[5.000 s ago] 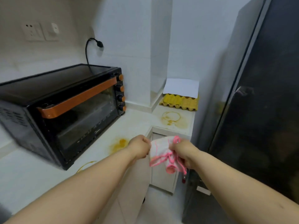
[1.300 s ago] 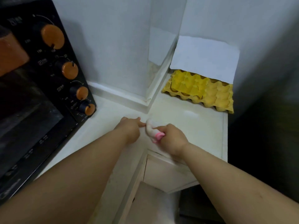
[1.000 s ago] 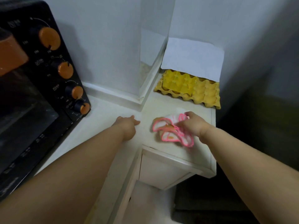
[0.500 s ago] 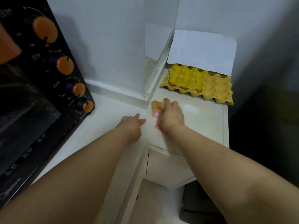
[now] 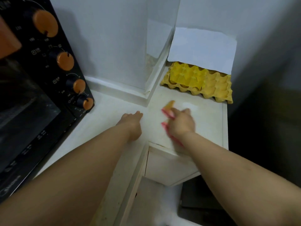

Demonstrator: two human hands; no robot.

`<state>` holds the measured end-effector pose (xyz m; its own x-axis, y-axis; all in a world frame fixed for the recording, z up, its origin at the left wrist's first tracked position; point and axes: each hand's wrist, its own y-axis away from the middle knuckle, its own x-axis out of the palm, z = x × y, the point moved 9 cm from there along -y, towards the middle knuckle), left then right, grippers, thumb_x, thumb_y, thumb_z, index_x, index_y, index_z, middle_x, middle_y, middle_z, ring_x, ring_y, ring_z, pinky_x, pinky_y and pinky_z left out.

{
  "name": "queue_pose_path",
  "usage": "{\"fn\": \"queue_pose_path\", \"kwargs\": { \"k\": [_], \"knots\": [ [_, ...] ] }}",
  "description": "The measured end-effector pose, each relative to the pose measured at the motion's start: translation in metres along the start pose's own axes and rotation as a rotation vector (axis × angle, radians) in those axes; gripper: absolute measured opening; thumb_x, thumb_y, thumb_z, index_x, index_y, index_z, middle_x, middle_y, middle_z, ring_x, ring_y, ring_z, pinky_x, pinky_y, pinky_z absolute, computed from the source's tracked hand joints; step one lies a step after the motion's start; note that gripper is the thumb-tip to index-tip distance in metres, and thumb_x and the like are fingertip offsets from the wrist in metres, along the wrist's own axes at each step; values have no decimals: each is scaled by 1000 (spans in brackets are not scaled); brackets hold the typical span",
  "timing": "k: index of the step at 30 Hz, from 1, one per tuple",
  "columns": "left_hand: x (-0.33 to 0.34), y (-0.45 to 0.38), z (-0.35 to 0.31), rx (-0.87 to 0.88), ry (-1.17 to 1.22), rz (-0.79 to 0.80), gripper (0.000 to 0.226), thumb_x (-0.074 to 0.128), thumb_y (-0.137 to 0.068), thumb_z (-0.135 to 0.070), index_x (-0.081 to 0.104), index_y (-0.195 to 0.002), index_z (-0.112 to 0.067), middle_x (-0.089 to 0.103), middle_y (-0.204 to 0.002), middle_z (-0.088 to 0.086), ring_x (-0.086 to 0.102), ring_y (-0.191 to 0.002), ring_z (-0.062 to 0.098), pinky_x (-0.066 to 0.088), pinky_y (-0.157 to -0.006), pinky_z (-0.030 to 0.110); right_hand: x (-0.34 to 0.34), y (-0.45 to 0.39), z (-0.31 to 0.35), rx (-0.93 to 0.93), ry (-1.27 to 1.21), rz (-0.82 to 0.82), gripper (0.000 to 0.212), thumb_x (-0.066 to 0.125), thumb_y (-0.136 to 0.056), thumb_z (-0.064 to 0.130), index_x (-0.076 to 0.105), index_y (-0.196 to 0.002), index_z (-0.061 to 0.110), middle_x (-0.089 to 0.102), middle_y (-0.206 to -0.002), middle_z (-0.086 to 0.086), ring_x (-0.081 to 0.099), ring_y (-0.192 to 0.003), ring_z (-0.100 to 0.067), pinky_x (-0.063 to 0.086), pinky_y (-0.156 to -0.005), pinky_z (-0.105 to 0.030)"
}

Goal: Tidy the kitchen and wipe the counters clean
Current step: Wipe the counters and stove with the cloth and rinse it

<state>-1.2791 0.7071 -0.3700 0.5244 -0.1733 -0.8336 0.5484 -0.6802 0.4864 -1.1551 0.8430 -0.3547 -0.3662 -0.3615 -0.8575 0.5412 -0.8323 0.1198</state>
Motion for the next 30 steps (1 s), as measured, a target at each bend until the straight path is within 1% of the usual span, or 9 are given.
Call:
{"fn": "queue_pose_path", "kwargs": {
  "k": [3, 6, 10, 13, 15, 18, 21, 27, 30],
  "knots": [
    [1, 1, 3, -6, 36, -29, 74, 38, -89, -4, 8, -153, -23, 18, -157, 8, 9, -146, 27, 16, -119, 37, 35, 31, 60, -269, 38, 156, 50, 69, -79, 38, 55, -126, 29, 44, -113, -5, 55, -100, -29, 46, -91, -32],
    [-2, 5, -1, 12, -16, -19, 71, 34, -90, 0, 8, -153, -21, 11, -160, 4, 8, -146, 27, 14, -119, 34, 21, 51, 31, -277, 99, 226, 50, 70, -78, 41, 54, -125, 30, 47, -113, -4, 55, -99, -27, 45, -87, -31],
    [-5, 12, -12, 41, -104, -7, 65, 27, -94, 1, 5, -153, -14, 0, -161, 1, 8, -146, 29, 11, -118, 33, -54, 62, -84, 186, 88, -77, 42, 66, -82, 39, 52, -120, 27, 40, -103, -4, 51, -81, -25, 45, -78, -28],
    [-5, 12, -12, 57, -137, -10, 66, 27, -94, 3, 4, -153, -14, -1, -161, 1, 8, -146, 28, 10, -117, 32, -67, 56, -104, 404, 87, -177, 46, 64, -85, 36, 48, -126, 21, 40, -120, -14, 53, -100, -36, 44, -90, -36],
    [-8, 12, -13, 55, -143, -19, 65, 27, -94, 2, 4, -153, -14, -1, -161, 1, 8, -146, 28, 9, -117, 31, -37, 40, -63, 287, 33, -120, 49, 65, -85, 37, 48, -129, 23, 39, -126, -13, 53, -108, -37, 44, -95, -36],
    [-8, 11, -13, 54, -174, -21, 65, 31, -95, -1, 6, -153, -14, 0, -161, 3, 12, -146, 27, 10, -117, 29, 20, 40, 26, -74, 70, 59, 52, 66, -82, 43, 49, -127, 22, 41, -122, -10, 56, -103, -33, 48, -92, -35],
    [-10, 11, -12, 33, -184, -16, 65, 34, -95, -2, 8, -153, -15, 5, -160, 6, 16, -145, 29, 14, -116, 29, 28, 65, 35, -209, 89, 161, 49, 66, -82, 43, 51, -124, 22, 43, -115, -8, 56, -95, -31, 50, -86, -35],
    [-6, 12, -16, 62, -276, 6, 66, 33, -94, -1, 3, -153, -11, -1, -161, 6, 18, -144, 30, 15, -116, 30, -63, 94, -97, 295, 213, -77, 35, 56, -89, 39, 46, -117, 21, 35, -99, -3, 43, -73, -22, 39, -69, -26],
    [-2, 10, -15, 66, -282, -1, 68, 33, -92, 0, 2, -152, -10, -2, -161, 7, 18, -144, 31, 14, -116, 32, -48, 80, -69, 238, 276, -53, 45, 58, -89, 36, 42, -126, 17, 39, -108, -8, 47, -78, -26, 39, -68, -28]
  ]
}}
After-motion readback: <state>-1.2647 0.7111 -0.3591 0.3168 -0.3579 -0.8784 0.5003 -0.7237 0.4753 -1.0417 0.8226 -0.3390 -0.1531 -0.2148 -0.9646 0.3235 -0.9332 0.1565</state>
